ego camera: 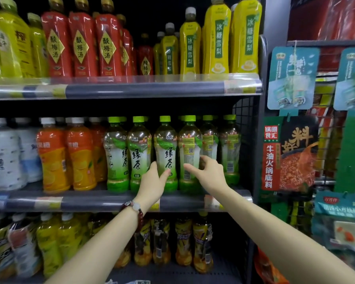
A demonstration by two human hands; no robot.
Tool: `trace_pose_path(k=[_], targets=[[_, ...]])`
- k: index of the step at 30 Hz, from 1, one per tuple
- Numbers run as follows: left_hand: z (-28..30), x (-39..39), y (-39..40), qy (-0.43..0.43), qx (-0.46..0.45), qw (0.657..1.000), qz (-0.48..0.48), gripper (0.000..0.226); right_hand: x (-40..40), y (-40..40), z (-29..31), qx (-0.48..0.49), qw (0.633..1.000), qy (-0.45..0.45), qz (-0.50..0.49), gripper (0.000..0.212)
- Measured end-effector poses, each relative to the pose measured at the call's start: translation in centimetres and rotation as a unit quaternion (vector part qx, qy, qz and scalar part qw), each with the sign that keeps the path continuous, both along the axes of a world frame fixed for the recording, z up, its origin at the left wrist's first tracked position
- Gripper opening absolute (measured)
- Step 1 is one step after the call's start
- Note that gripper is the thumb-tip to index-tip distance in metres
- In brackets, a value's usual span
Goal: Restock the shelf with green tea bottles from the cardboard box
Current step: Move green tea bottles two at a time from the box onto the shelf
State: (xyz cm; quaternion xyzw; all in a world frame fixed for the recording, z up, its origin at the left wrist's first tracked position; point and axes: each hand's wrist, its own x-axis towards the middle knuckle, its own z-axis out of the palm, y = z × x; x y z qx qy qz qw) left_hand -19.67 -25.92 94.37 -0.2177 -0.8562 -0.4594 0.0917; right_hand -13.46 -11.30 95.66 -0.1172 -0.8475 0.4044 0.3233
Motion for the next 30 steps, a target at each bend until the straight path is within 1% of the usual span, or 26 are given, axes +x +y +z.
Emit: trace_pose_path(k=[3, 5, 10, 14, 19, 22, 25, 30], targets=[[0.2, 1.2, 0.5, 0.028, -0.01, 0.999, 0.043, 0.063, 0.3, -0.1, -0.2, 0.013, 1.0, -0.012, -0.004, 0.079], [0.2, 1.5, 0.7, 0.044, -0.011, 0.997, 0.063, 0.063, 0.6, -0.1, -0.3, 0.04, 0.999, -0.021, -0.008, 0.078], [-0.7, 2.2, 0.5, 0.08, -0.006, 0.992, 0.094, 0.062, 1.5, 0.3, -0.8, 0.083, 0.996, -0.036, -0.004, 0.068], [-2.3, 3.2, -0.2, 0.128, -0.04, 0.987, 0.092, 0.056, 3.0, 0.8, -1.7, 0.116, 0.992, -0.057, -0.002, 0.054], [-4.9, 4.9, -0.9, 0.221, -0.097, 0.97, 0.024, 0.04, 5.3, 1.8, -2.9, 0.176, 0.982, -0.065, -0.01, 0.041], [-6.4, 6.1, -0.6, 0.244, -0.118, 0.962, -0.024, 0.034, 7.1, 2.1, -3.6, 0.189, 0.979, -0.071, -0.033, 0.034], [-8.1, 6.9, 0.4, 0.231, -0.133, 0.962, -0.065, 0.031, 9.1, 2.4, -5.0, 0.209, 0.973, -0.081, -0.062, 0.029], [-11.4, 8.7, 3.0, 0.188, -0.157, 0.961, -0.132, 0.026, 13.0, 4.0, -8.3, 0.21, 0.964, -0.132, -0.094, 0.033]])
